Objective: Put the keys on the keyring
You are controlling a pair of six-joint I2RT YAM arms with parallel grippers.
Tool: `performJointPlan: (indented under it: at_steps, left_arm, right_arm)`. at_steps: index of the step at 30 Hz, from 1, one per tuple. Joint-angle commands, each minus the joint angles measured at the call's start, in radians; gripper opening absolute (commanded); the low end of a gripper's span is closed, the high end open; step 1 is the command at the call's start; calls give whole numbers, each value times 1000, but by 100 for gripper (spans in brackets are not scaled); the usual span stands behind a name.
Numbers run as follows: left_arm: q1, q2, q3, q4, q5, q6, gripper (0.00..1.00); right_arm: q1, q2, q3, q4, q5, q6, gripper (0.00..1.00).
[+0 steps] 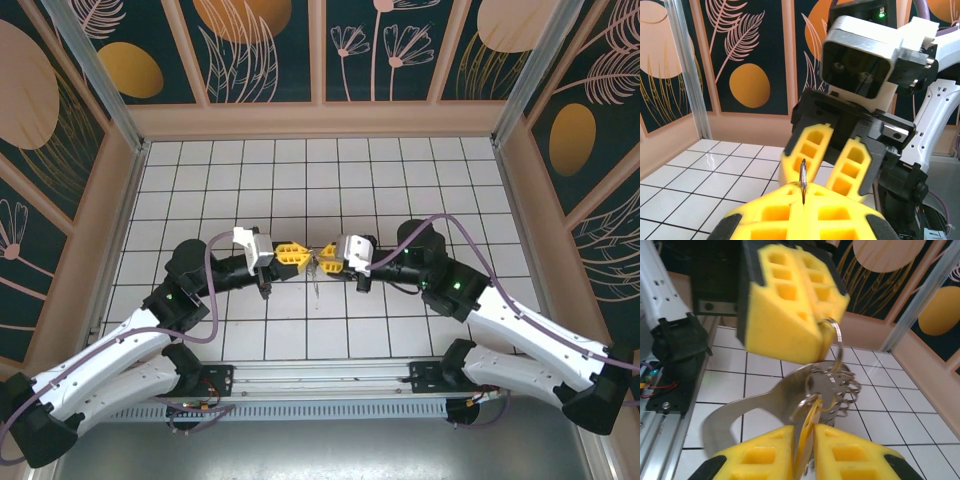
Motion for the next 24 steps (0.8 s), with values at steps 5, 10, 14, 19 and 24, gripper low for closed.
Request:
performJointPlan:
  at_steps: [5,10,14,19,24]
  left_arm:
    - [-4,3,5,55,37,-16,0]
    - [-6,8,14,35,51,-14,0]
    - [-5,15,17,38,70,-15,0]
    - [-6,22,21,39,85,-9,0]
    - [-5,32,24,34,105,-7,0]
  right_arm:
    - [14,-33,-25,84,-55,-3,14]
    - [15,-26,-18,94,-44,-13,16]
    - [17,-30,-17,98,-19,-12,16]
    - [17,-48,-23,109,10,-5,19]
    - [17,-58,-33,125,52,-10,20]
